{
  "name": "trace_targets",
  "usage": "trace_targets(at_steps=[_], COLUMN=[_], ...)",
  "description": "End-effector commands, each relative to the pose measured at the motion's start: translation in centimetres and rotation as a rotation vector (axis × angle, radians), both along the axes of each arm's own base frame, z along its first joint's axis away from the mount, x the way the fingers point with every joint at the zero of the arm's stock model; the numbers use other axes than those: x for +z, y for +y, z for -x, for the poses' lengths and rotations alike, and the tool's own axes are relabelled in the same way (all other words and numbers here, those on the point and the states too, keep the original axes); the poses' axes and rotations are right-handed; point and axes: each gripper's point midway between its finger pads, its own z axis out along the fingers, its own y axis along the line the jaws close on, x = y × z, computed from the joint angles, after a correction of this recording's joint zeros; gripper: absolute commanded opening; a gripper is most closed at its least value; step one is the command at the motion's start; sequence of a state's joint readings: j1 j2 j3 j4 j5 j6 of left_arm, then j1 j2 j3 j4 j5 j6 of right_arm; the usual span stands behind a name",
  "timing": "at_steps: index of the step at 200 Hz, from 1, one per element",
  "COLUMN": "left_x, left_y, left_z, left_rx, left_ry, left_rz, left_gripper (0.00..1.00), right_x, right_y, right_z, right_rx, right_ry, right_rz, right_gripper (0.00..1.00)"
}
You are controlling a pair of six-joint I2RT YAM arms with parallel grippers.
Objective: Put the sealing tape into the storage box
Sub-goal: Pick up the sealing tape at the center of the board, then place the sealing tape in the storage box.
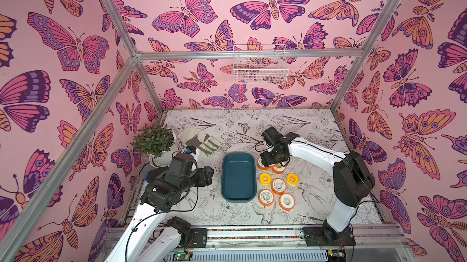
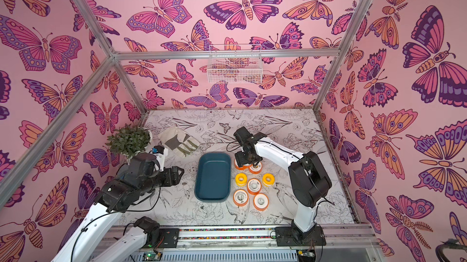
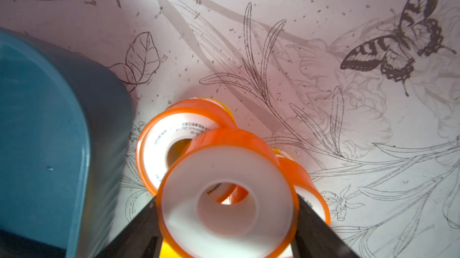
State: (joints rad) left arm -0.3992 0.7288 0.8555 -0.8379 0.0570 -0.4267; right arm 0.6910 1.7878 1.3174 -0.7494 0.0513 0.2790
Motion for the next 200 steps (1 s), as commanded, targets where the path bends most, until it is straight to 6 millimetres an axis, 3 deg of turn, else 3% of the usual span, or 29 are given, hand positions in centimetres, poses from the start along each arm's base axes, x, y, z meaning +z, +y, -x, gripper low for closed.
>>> trace_targets(at_steps=[1,58,88,119,143,174,200], left_x=[-0.5,-0.7,-0.7,-0.7,-0.6,-0.6,-0.6], left_y=[0.1,0.4,0.4,0.7,0.9,1.1,1.1], left_z=[0.2,0.1,0.0,-0.1,-0.2,-0.3,-0.3], left_rx=[-0.005,0.009,0.013,0.023,0.034,0.042,0.042], left_ry=[0.011,0.015,0.018,0.018,0.016,0.016,0.016], left_rz=[-0.007,-0.009,-0.01,-0.007,-0.004,-0.003,-0.001], left_gripper=[0.77,0.77,0.77,0.77,0.77,0.77,0.77], right_x=[1.2,4.4,6.6,8.3,8.6,7.7,6.4], right_y=[0.2,0.0,1.3,5.2,9.1,13.3,15.2], right_z=[-0.1,0.1,0.5,1.0,1.4,1.6,1.7], right_rx=[0.019,0.018,0.043,0.117,0.179,0.244,0.269], right_ry=[-0.029,-0.087,-0.118,-0.139,-0.13,-0.11,-0.082], right_rz=[-0.001,-0.044,-0.087,-0.122,-0.153,-0.149,-0.14], right_gripper=[0.74,0.72,0.71,0.71,0.71,0.71,0.71])
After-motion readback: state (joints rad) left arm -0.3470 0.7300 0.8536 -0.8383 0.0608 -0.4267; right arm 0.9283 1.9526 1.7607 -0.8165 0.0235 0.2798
